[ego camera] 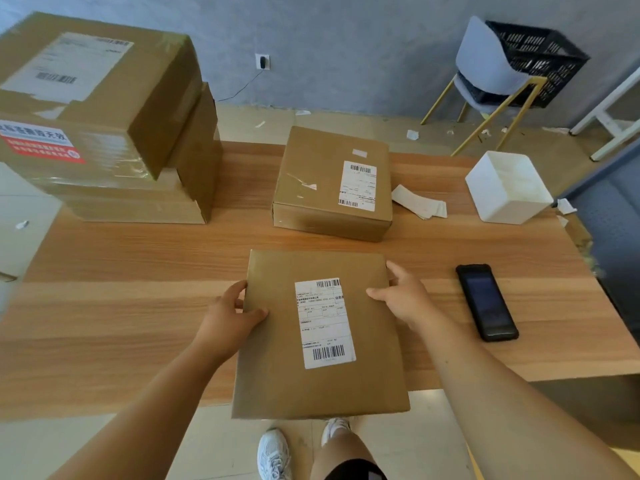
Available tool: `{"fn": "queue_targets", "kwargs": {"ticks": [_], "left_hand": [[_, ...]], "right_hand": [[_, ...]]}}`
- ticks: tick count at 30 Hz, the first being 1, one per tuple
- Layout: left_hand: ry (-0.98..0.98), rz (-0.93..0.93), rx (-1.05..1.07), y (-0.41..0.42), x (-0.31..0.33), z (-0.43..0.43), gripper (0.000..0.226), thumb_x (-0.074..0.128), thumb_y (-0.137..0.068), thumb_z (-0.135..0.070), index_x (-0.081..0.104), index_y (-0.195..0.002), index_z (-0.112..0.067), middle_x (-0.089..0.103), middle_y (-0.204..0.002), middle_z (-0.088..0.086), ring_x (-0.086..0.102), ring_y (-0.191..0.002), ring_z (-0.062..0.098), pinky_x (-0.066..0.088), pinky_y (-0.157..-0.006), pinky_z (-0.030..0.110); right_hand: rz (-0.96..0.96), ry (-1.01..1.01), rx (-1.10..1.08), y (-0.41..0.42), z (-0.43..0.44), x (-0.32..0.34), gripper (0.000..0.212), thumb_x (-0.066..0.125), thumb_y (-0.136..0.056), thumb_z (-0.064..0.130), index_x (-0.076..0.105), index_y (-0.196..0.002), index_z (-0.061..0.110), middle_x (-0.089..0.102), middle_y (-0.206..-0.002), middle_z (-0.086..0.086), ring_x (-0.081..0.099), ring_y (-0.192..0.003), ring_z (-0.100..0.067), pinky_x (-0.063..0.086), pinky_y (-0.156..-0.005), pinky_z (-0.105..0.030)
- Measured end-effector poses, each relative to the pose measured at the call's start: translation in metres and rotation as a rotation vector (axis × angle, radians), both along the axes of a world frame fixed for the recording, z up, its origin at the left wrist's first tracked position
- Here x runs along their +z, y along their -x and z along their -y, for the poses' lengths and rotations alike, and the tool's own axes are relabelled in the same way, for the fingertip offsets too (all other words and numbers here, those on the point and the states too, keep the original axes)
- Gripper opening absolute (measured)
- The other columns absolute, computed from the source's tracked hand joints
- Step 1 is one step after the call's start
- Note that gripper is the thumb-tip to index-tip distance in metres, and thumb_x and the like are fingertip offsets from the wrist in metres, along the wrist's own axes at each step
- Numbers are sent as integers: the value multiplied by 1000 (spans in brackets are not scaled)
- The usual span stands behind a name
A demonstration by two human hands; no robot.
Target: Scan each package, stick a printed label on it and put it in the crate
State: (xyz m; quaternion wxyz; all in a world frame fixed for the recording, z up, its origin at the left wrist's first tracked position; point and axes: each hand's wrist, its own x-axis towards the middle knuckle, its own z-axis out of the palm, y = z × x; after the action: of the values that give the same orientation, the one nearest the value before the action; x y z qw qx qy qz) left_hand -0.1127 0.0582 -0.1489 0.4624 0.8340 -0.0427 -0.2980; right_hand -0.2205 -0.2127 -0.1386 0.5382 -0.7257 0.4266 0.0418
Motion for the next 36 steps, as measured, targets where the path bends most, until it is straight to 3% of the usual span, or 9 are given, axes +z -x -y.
{"fn": "queue_targets", "kwargs": {"ticks": [3,9,12,15,18,21,26,31,36], "left_hand": [[-3,33,-14,-5,2,14,68,71,-79,-23,37,-138,-27,57,-114,-1,58,-98,16,48,-78,33],[-20,79,-9,-10,5,37,60,72,-78,-22,47,-132,-25,58,-119,-4,58,-102,14,46,-83,32],[-175,231,90,-5,11,40,46,71,-80,-29,55,-122,-19,53,-124,-1,54,-103,15,43,-80,31],[-221,392,134,8,24,50,27,68,-81,-29,63,-106,-20,58,-112,-2,54,-93,12,41,-75,28],[-204,472,21,24,34,76,19,69,-81,-22,66,-100,-19,61,-103,-3,57,-90,14,42,-73,28],[-192,559,-142,43,39,115,21,71,-81,-21,67,-101,-15,60,-103,-2,58,-92,16,43,-74,27],[-263,650,-349,73,27,181,40,75,-76,-20,65,-114,-14,58,-121,7,48,-115,33,41,-94,45],[-431,588,-325,83,13,207,56,70,-78,-40,53,-130,-27,43,-140,-9,32,-127,28,27,-103,48],[-433,574,-262,87,9,206,56,71,-77,-40,55,-129,-27,44,-140,-9,31,-130,28,25,-105,50]], "right_hand": [[-6,89,2,-6,14,-4,64,73,-83,20,39,-137,20,49,-133,2,50,-92,-6,41,-71,-22],[0,114,156,-11,42,0,57,66,-88,31,40,-139,24,48,-138,6,51,-97,-3,38,-68,-18],[-70,237,258,2,59,0,51,60,-91,40,46,-136,23,50,-137,5,50,-115,-11,38,-81,-23],[-127,301,364,28,83,0,39,58,-91,41,54,-127,26,59,-123,9,54,-105,-6,43,-84,-25],[-207,367,444,58,109,-1,35,58,-91,41,57,-123,26,61,-109,14,56,-97,-3,49,-85,-29],[-271,545,423,85,136,-6,35,56,-92,39,58,-122,22,63,-112,7,58,-98,-10,52,-83,-32],[-532,745,302,112,171,-25,73,58,-84,57,34,-138,14,41,-135,-9,38,-122,-29,40,-95,-37],[-633,565,211,116,188,-48,120,60,-65,78,9,-147,6,24,-145,-14,25,-131,-31,34,-104,-39],[-665,568,265,109,193,-63,128,57,-62,84,4,-147,4,21,-144,-14,30,-128,-29,38,-99,-37]]}}
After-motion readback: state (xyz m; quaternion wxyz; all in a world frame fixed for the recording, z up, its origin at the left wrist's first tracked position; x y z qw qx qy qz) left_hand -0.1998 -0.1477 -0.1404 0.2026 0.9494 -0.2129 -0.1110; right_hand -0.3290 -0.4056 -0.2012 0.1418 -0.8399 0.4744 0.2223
